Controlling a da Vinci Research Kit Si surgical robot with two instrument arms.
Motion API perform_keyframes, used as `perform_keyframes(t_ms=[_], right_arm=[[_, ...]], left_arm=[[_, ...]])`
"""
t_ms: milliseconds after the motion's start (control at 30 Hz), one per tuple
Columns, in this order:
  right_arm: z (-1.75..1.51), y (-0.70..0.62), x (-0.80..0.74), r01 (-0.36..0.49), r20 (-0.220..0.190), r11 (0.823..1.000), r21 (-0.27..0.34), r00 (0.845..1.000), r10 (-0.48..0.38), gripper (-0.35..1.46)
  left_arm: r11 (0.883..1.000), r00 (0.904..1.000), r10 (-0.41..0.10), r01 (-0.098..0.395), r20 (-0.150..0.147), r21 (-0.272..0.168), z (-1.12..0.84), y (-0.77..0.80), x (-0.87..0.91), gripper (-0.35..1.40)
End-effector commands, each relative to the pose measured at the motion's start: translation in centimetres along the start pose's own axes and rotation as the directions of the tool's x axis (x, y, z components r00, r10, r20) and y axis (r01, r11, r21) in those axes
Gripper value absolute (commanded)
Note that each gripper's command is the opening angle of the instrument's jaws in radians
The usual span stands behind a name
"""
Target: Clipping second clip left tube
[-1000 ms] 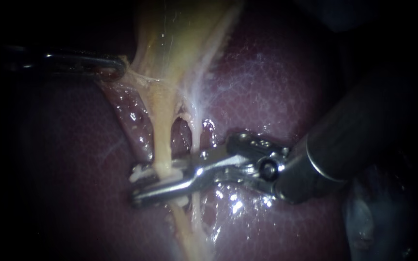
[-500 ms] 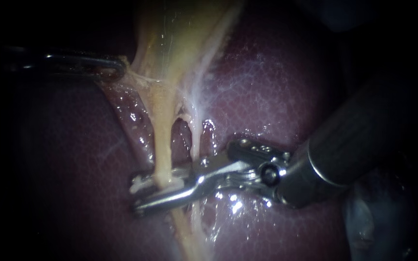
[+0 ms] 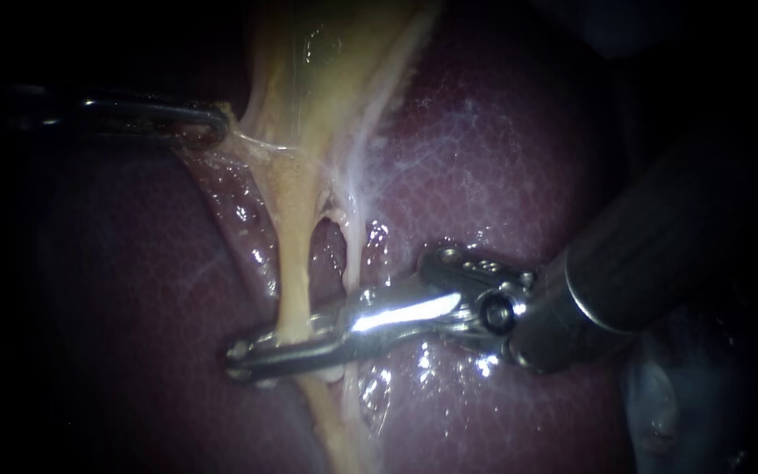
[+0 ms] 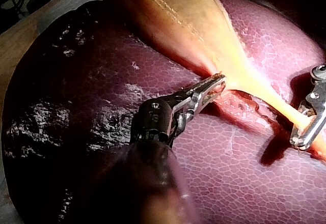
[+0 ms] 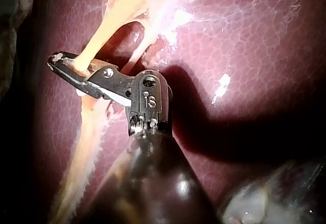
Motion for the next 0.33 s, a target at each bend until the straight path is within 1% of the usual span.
perform_keyframes(t_ms=[33,333], right_arm=[[0.00,0.00,0.00,0.000,0.001,1.000,0.002,1.000,0.000,-0.35],[0.00,0.02,-0.01,0.001,0.001,1.000,0.005,1.000,-0.001,-0.35]], left_arm=[[1.000,1.0000,0.000,0.000,0.000,0.000,0.00,0.00,0.00,-0.35],[1.000,1.0000,0.000,0.000,0.000,0.000,0.00,0.00,0.00,-0.35]])
